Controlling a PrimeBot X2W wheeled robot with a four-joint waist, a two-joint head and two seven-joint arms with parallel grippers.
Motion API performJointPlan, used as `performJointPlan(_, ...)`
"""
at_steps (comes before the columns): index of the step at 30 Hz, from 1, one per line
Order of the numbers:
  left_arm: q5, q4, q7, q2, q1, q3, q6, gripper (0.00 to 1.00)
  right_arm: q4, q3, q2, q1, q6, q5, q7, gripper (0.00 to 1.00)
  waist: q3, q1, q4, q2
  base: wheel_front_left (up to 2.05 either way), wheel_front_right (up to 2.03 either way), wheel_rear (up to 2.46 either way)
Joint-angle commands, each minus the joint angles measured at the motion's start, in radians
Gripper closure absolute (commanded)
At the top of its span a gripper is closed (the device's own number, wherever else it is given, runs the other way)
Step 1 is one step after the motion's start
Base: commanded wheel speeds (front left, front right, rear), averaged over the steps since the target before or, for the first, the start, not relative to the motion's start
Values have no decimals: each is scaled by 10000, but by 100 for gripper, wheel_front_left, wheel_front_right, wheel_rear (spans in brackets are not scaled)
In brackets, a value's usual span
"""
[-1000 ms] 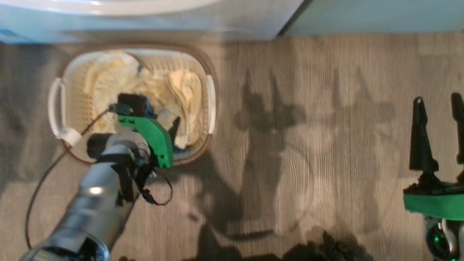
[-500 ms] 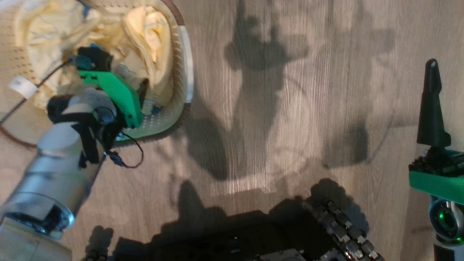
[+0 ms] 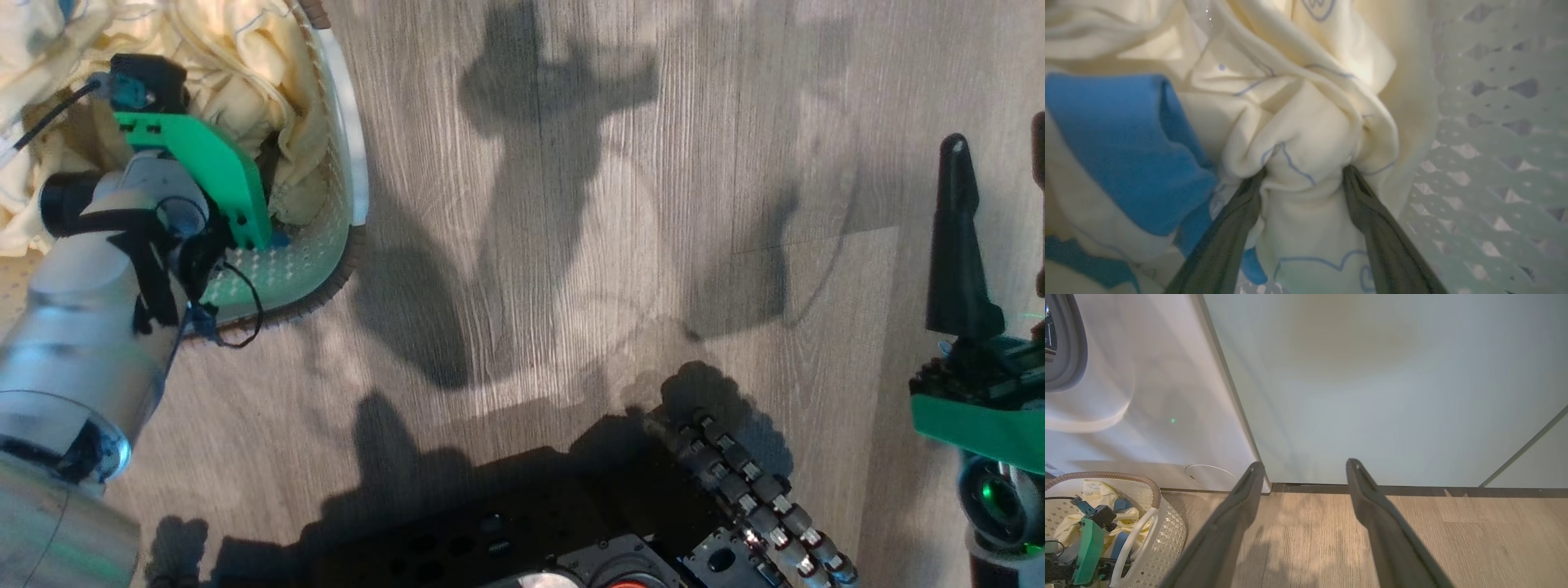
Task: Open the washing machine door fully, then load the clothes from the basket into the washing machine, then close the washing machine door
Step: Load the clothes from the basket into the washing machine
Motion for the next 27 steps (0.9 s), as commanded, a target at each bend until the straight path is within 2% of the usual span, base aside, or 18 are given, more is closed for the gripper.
performJointPlan(1, -32, 134, -85, 46, 251, -16, -7, 0, -352, 81, -131, 409, -29, -12, -65, 0, -15, 0, 0, 0, 0, 0, 0)
performJointPlan(2, -66, 250, -158, 2, 224, -37, -7, 13, -372, 66, -131, 432, -29, -19, -65, 0, -20, 0, -1, 0, 0, 0, 0)
performJointPlan(3, -113, 347, -181, -45, 207, -64, -7, 64, -387, 53, -131, 452, -29, -20, -65, 0, -27, 0, 0, 0, 0, 0, 0)
performJointPlan(4, -117, 447, -236, -71, 175, -110, -7, 89, -404, 38, -131, 469, -29, -27, -65, 0, -32, 0, 8, 0, 0, 0, 0)
performJointPlan(5, -143, 531, -280, -104, 157, -142, -7, 100, -420, 31, -131, 478, -29, -36, -65, 0, -37, 0, 11, 0, 0, 0, 0)
performJointPlan(13, -383, 772, -664, -117, 75, -402, -7, 100, -403, 10, -131, 305, -29, -23, -65, 0, -116, 0, 45, 0, 0, 0, 0)
performJointPlan(27, -752, 414, -2831, -275, 672, -641, -7, 100, -156, -236, -131, 169, -29, -307, -65, 0, -1417, 0, 887, 0, 0, 0, 0)
